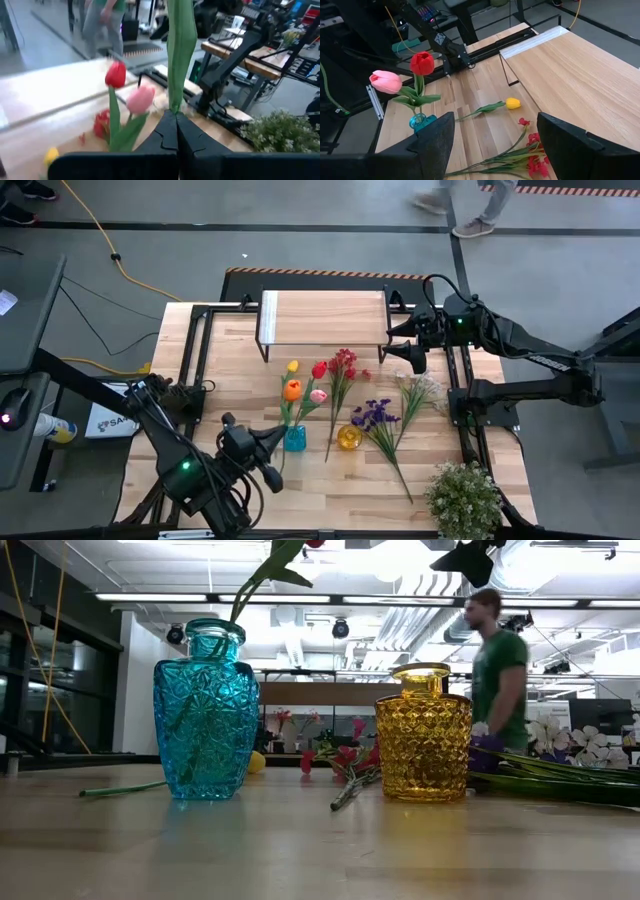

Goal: Pick and place flowers into a vace then onto a shelf
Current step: Put the orange tulip into the blue vase

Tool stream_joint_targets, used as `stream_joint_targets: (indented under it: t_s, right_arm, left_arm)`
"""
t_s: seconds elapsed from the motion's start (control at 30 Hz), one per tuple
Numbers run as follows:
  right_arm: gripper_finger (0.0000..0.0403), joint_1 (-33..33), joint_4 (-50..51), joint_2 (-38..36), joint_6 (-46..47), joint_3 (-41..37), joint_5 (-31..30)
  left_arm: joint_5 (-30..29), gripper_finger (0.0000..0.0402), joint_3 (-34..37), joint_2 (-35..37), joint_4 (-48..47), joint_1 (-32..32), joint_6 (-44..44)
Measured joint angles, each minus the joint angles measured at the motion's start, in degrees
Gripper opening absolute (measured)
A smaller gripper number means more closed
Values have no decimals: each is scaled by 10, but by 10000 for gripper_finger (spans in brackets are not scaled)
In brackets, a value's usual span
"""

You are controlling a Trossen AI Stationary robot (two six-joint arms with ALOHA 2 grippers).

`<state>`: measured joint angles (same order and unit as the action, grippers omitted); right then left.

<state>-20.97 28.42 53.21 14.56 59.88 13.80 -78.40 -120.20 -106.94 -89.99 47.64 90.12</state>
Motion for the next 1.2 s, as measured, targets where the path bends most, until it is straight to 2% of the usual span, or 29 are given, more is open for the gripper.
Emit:
stream_joint_targets:
  t_s: [0.47,0.87,1.2]
  right_arm:
    - [273,0,-2,0,0,0,-1]
    - [273,0,-44,0,0,0,-2]
    - [273,0,-59,0,0,0,-2]
  left_arm:
    - [-116,20,-3,39,0,0,-154]
    - [-118,20,-2,49,0,0,-224]
    - [-115,20,56,49,0,-26,-185]
